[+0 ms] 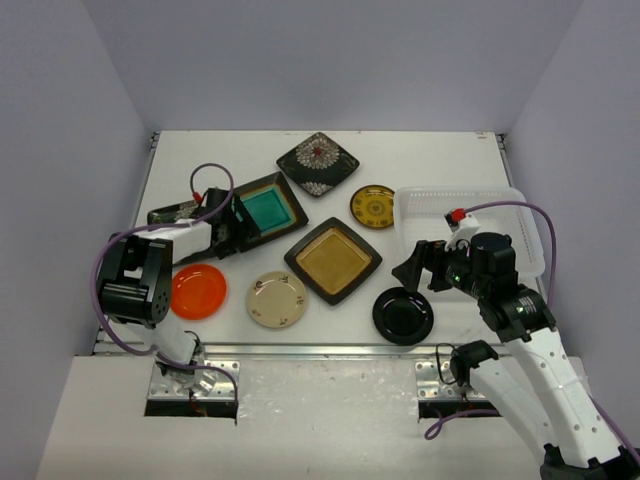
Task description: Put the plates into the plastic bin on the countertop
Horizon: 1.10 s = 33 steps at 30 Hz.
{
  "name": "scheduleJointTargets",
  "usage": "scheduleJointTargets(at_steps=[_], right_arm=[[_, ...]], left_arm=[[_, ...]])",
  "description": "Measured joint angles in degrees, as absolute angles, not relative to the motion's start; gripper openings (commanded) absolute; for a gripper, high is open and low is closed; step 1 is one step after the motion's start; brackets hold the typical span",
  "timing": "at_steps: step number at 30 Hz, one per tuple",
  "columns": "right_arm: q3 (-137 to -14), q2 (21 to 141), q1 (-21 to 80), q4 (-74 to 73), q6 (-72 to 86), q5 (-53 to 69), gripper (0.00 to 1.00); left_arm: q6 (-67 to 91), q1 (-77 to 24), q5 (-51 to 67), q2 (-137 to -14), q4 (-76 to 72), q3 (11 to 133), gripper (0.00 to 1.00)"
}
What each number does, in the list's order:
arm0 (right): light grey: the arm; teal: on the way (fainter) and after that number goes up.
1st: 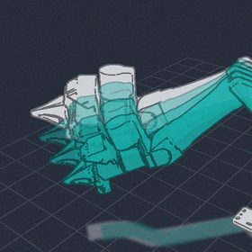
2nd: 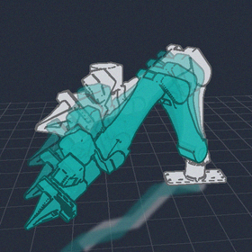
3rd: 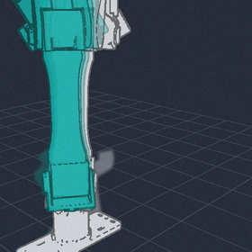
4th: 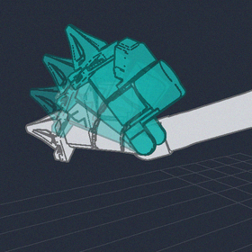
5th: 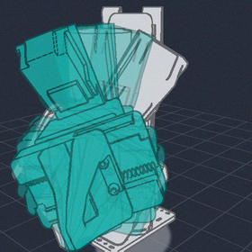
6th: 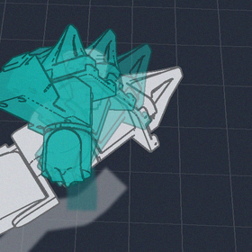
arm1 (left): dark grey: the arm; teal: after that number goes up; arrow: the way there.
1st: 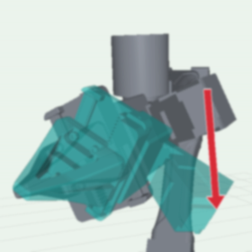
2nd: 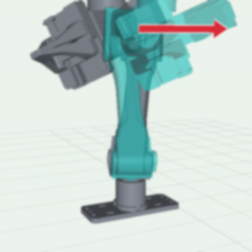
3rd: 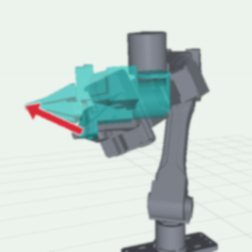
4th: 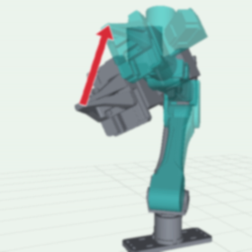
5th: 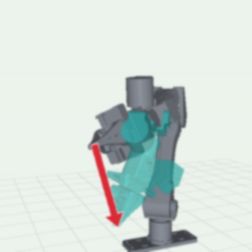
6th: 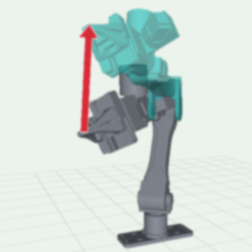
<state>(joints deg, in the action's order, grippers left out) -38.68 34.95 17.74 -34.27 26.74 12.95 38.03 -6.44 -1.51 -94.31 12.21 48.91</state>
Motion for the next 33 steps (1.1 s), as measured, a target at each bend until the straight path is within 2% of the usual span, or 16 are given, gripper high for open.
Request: scheduleJointTargets(at_steps=[18, 21, 22, 25, 27, 33], right_arm=[[-38.68, 34.13, 17.74, -34.28, 26.72, 13.98, 0.99], [-38.68, 33.99, 17.74, -34.28, 26.74, 14.04, 0.99], [-38.68, 33.94, 17.74, -34.28, 26.74, 14.04, 0.99], [-38.68, 33.58, 17.74, -34.28, 26.74, 14.09, 0.99], [-38.68, 33.41, 17.74, -34.28, 26.74, 14.11, 0.99], [-38.24, 33.16, 17.74, -34.30, 26.75, 14.06, 0.99]], left_arm=[[40.98, -6.34, -0.75, -94.74, -1.63, 43.64, 0.49], [41.71, -6.26, -1.00, -94.64, -3.23, 42.62, 0.36], [41.93, -6.20, -1.09, -94.53, -3.50, 42.30, 0.35], [43.18, -5.99, -1.10, -94.13, -6.10, 40.19, 0.11], [44.57, -5.84, -0.26, -93.65, -7.85, 38.79, 0.00], [46.37, -5.76, 1.11, -92.38, -11.89, 35.81, 0.00]])
